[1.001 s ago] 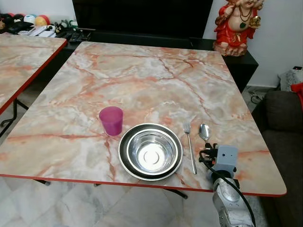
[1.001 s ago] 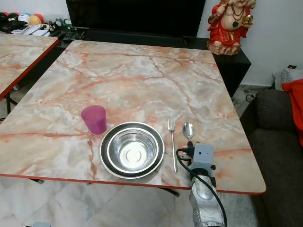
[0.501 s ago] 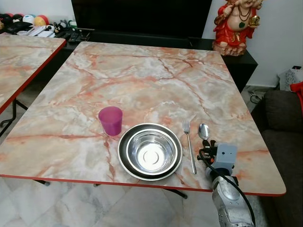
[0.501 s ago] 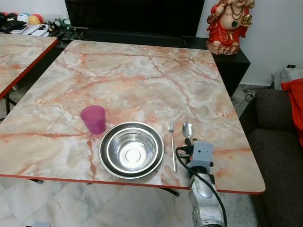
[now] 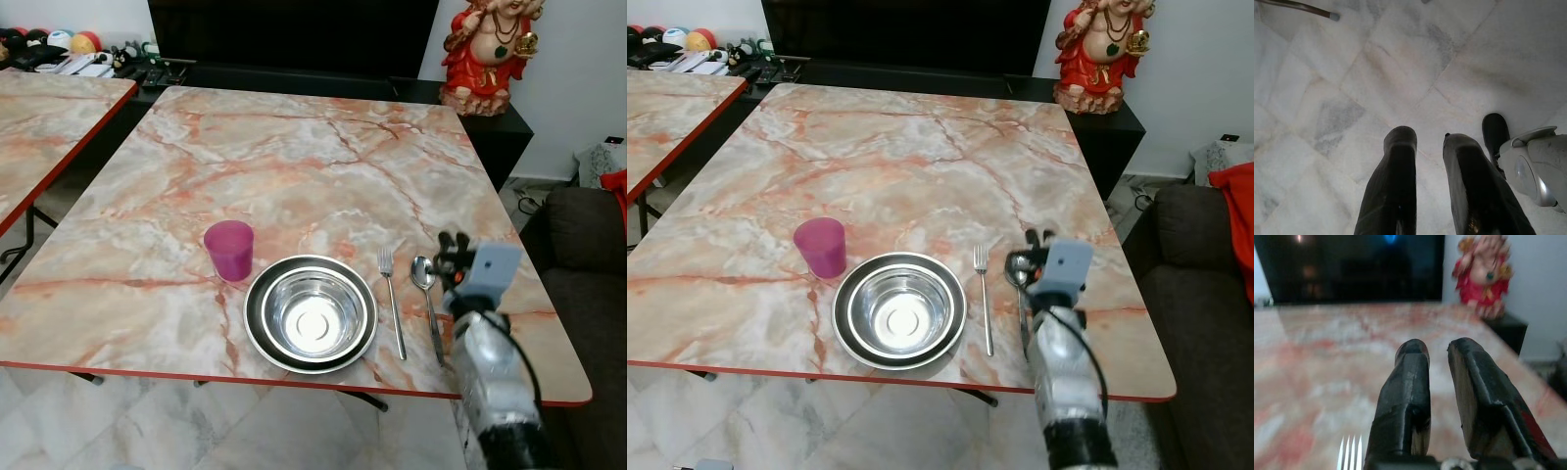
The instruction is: Setting the table
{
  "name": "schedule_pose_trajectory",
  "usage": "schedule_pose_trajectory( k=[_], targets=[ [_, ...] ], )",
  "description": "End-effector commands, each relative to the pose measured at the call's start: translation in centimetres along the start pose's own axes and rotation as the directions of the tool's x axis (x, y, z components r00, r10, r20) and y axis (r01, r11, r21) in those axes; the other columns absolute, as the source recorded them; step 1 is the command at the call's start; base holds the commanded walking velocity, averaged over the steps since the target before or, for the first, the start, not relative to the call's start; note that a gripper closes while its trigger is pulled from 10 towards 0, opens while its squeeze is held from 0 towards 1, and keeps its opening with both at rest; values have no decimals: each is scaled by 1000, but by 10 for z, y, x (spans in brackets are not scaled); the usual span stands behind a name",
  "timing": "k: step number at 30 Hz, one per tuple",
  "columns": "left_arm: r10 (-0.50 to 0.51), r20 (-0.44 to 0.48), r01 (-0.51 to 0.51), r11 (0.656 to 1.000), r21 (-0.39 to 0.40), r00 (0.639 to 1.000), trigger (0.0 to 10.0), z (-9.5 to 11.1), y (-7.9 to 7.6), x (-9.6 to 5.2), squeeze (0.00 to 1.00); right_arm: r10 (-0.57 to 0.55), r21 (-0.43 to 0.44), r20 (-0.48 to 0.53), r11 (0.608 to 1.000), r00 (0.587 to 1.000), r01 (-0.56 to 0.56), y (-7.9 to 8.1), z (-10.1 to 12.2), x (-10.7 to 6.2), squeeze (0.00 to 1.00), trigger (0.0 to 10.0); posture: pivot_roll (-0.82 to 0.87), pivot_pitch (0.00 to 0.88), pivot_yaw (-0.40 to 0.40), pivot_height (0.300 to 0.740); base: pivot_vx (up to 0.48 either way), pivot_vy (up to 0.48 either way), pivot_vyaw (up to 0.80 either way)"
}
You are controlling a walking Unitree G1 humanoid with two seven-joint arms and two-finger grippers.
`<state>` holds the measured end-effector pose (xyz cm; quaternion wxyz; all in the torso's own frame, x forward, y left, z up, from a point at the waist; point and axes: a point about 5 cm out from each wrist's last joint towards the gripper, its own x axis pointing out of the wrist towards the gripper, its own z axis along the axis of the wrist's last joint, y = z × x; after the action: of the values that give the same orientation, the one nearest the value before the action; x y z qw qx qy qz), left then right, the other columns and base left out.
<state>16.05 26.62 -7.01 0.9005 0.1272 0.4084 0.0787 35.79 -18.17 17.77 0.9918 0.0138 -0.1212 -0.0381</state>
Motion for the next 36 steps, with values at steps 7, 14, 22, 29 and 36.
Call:
schedule_pose_trajectory(
  k=[7,14,22,29,36],
  targets=[
    [-16,-29,16,1000,8,999,10000,-8,-2,-2,0,-25,26,-49,999,998,27,0,-6,-6,0,10000,56,128,-33,740,0,0,0],
    [-12,-30,12,1000,1,999,10000,-8,-1,-2,0,-14,23,-63,1000,998,15,2,-9,-12,0,10000,65,112,-35,740,0,0,0],
    [-26,-32,26,1000,-16,999,10000,-8,-5,-2,0,-18,7,-36,1000,999,18,-2,-2,-10,0,10000,54,77,-43,740,0,0,0],
    [-47,-23,46,999,-6,999,10000,1,-9,2,0,-82,-13,-28,997,996,81,-21,-6,-23,0,10000,37,13,-19,740,0,0,0],
    [-62,-4,62,998,5,998,10000,13,-12,6,0,-111,-35,-25,993,994,110,-30,-6,-30,0,10000,23,0,-14,740,0,0,0]
  ],
)
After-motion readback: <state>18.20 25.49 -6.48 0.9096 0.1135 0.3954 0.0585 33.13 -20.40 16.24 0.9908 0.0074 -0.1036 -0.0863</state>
